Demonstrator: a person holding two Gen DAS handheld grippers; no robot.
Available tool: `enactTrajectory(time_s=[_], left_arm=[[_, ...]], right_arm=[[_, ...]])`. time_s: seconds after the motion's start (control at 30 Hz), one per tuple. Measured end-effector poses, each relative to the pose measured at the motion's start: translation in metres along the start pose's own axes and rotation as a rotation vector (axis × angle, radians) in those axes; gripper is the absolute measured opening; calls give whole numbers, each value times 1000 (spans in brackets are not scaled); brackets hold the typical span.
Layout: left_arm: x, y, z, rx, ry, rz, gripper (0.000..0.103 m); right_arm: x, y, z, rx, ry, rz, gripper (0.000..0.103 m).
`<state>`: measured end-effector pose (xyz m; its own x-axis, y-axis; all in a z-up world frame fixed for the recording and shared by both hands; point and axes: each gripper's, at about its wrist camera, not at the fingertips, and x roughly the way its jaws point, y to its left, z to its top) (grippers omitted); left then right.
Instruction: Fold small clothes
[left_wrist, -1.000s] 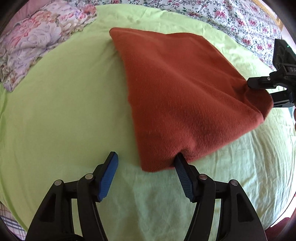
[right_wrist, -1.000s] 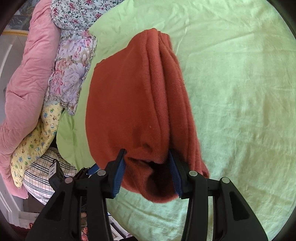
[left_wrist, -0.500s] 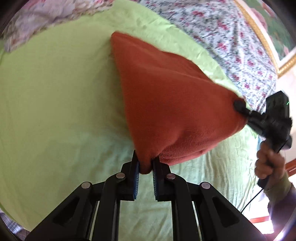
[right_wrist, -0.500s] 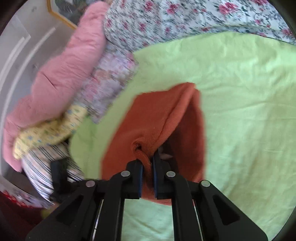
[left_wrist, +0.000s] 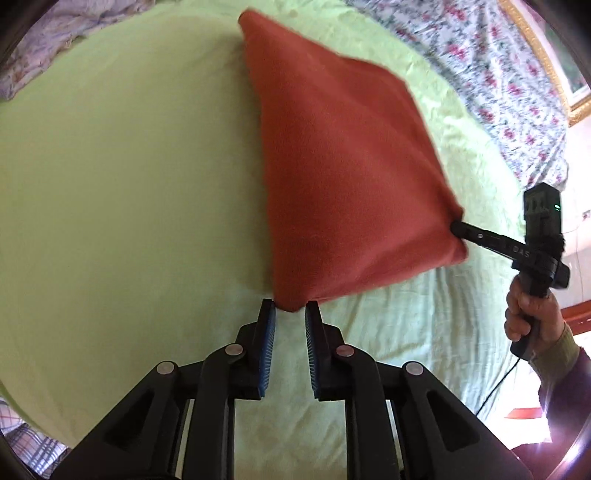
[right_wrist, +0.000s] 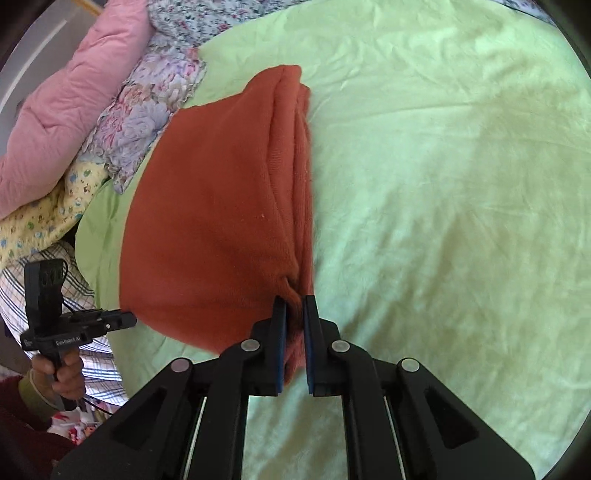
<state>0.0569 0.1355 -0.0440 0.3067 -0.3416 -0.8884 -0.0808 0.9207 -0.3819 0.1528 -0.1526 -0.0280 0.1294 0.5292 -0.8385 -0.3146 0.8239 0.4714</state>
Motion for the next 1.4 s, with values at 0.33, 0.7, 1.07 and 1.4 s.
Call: enactTrajectory(time_s=[0.33, 0.7, 1.07, 1.4], left_arm=[[-35, -25, 51, 55, -123, -57, 23], [18, -32, 77, 79, -81, -8, 22], [24, -43, 78, 108, -67, 40, 28], [-3, -33, 46, 74, -59, -8, 30]], right_arm=[[-15, 19, 74, 122, -132, 13, 41], [41, 16, 143, 91, -150, -3, 11], [35, -4, 138, 141, -168, -13, 24], [-1, 38, 39, 2, -88, 85, 24]])
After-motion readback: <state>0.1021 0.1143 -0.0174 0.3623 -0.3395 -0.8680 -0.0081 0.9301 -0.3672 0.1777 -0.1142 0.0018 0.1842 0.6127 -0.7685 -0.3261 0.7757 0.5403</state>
